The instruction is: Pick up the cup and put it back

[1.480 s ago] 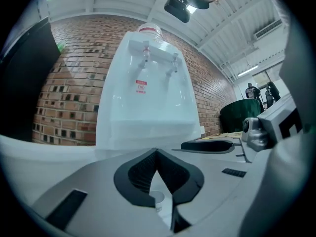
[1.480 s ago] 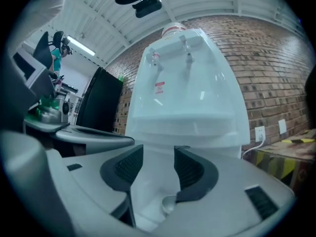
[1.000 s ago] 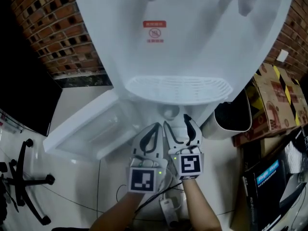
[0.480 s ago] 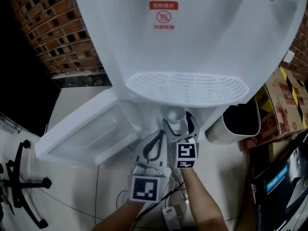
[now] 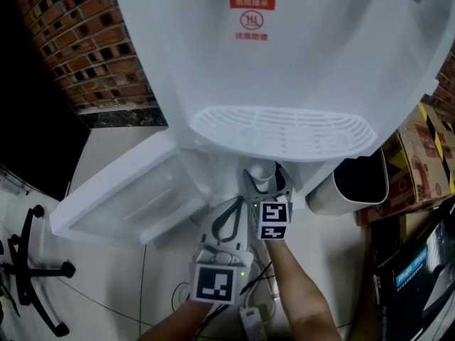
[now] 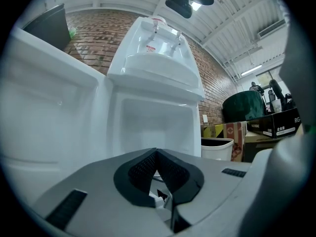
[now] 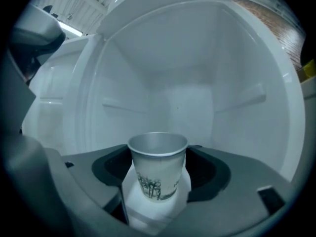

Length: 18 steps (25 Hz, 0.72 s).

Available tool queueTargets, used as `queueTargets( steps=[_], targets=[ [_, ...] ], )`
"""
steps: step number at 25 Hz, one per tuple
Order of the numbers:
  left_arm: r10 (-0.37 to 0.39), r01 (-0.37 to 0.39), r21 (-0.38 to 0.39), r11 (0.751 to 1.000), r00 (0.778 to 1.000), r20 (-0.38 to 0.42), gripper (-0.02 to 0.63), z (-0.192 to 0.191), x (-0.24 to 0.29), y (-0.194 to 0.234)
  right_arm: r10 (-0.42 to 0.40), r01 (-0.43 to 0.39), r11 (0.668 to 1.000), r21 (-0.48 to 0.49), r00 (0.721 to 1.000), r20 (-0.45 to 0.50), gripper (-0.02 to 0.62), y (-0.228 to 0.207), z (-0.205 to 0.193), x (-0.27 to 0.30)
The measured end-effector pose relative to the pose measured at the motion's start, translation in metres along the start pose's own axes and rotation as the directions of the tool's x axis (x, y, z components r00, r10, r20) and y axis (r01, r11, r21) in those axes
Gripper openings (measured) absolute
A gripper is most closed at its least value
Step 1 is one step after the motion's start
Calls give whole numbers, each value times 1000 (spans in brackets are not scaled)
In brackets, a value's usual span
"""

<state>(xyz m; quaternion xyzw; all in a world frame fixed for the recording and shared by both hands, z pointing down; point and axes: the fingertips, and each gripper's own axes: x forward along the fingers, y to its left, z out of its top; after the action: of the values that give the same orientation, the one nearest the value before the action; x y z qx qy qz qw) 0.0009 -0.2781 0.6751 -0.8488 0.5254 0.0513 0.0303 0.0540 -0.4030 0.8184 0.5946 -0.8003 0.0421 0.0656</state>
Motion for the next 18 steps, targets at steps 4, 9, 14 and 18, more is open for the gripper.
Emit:
queueTargets(
  steps=[4,9,14,18],
  targets=[
    [7,-7,4,1000,1000,-1,-3,1,-1,4,19,-18,1000,-14,999,31,347,8,21,-16],
    [-7,8,25,1000,1000,-6,-3,8,-4,-1,14,-13,1000,-9,998,59,347,16,53,-50],
    [28,-28,12,1000,1000,9,-3,18,-11,8,-20,22,1000,-20,996,82,347,25,89,-88],
    [33,-34,25,999,999,15,-3,27,-14,12,-51,53,998,-20,995,88,347,23,111,-119]
  ],
)
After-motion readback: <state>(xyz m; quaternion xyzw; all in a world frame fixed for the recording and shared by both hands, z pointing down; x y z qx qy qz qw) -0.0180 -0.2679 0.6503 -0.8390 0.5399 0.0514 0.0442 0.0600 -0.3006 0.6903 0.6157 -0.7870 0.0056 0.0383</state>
